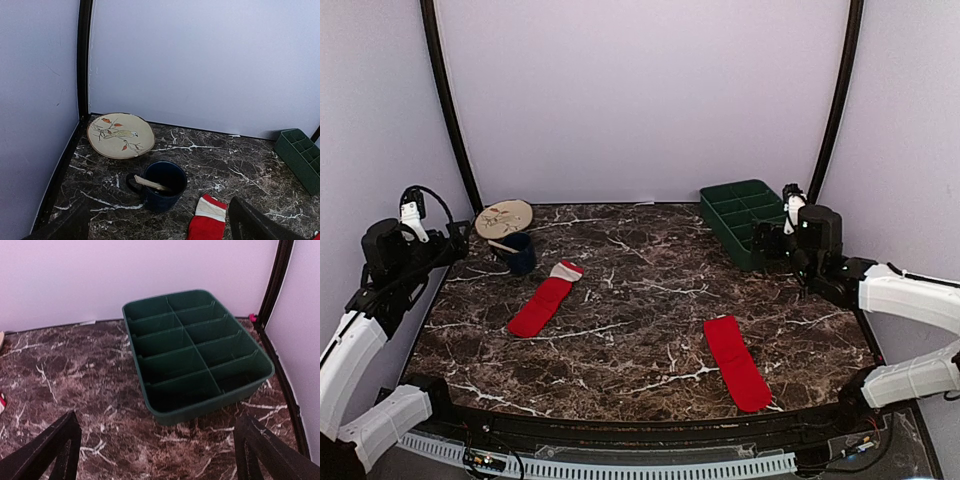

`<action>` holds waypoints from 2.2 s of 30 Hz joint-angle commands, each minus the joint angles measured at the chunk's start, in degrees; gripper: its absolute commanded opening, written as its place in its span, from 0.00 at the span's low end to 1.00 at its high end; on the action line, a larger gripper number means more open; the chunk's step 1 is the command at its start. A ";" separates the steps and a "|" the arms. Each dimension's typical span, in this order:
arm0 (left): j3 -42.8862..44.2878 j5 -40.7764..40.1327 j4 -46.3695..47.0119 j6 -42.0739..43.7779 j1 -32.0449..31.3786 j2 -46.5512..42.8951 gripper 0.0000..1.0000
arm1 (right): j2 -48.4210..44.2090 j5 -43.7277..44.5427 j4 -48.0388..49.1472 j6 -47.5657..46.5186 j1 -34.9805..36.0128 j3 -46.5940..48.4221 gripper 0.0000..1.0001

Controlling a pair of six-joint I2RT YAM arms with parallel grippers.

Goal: Roll the socks
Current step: Move the sock to the center of the board.

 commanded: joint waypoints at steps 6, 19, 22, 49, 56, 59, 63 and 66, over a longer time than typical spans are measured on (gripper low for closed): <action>3.35 5.85 -4.06 -0.82 -0.12 2.64 0.99 | 8.92 -11.90 -3.53 3.18 -1.39 15.16 0.80; 5.12 -4.53 -11.24 -2.20 -16.44 6.08 0.99 | 18.22 6.89 -45.34 46.52 19.25 23.05 0.76; 4.77 -6.79 -11.31 -4.01 -21.33 7.18 0.99 | 19.51 2.78 -45.90 52.63 20.32 20.26 0.77; 6.65 -17.49 -9.06 -5.02 -41.24 16.12 0.99 | 36.75 -12.63 -39.26 58.23 15.60 22.49 0.71; 5.59 -17.54 -6.96 -5.43 -41.45 17.39 0.99 | 42.25 -16.53 -39.88 54.65 15.42 27.17 0.66; 5.39 -17.51 -6.06 -5.50 -41.58 17.94 0.99 | 45.10 -18.48 -39.55 52.24 15.56 31.36 0.65; 5.39 -16.50 -4.52 -4.49 -41.89 19.28 0.99 | 50.84 -20.92 -40.35 48.53 16.23 39.05 0.66; 6.22 -15.33 -4.40 -3.48 -42.17 21.23 0.99 | 56.23 -22.99 -41.40 46.94 17.24 46.50 0.67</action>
